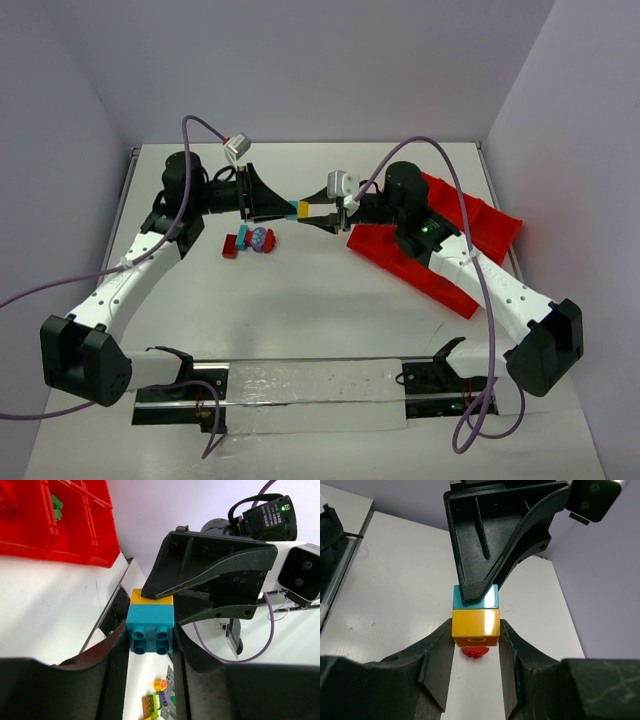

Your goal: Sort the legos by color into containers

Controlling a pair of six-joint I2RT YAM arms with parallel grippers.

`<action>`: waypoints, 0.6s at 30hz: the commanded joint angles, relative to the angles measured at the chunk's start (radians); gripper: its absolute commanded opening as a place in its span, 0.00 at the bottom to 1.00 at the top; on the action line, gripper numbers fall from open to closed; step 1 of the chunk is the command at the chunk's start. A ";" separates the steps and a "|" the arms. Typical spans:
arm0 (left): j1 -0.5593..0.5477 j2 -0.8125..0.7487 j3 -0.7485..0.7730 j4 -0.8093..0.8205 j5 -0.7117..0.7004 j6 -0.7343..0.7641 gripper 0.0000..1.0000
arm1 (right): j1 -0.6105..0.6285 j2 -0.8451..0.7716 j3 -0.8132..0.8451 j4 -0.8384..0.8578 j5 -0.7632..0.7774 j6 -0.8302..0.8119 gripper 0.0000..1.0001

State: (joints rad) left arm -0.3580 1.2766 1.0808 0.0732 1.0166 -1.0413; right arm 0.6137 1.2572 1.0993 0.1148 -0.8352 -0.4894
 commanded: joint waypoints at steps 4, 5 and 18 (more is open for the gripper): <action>-0.016 -0.005 0.016 0.091 0.016 -0.005 0.06 | 0.021 0.010 0.024 -0.075 -0.010 -0.006 0.00; -0.016 -0.005 0.016 0.089 0.016 -0.004 0.01 | 0.021 0.010 0.024 -0.078 -0.010 -0.009 0.00; 0.036 -0.070 -0.019 0.133 0.065 -0.026 0.00 | -0.016 -0.043 -0.058 -0.014 0.028 0.008 0.00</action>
State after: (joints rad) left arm -0.3481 1.2673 1.0521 0.0939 1.0310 -1.0481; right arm 0.6174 1.2448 1.0792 0.1100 -0.8182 -0.5065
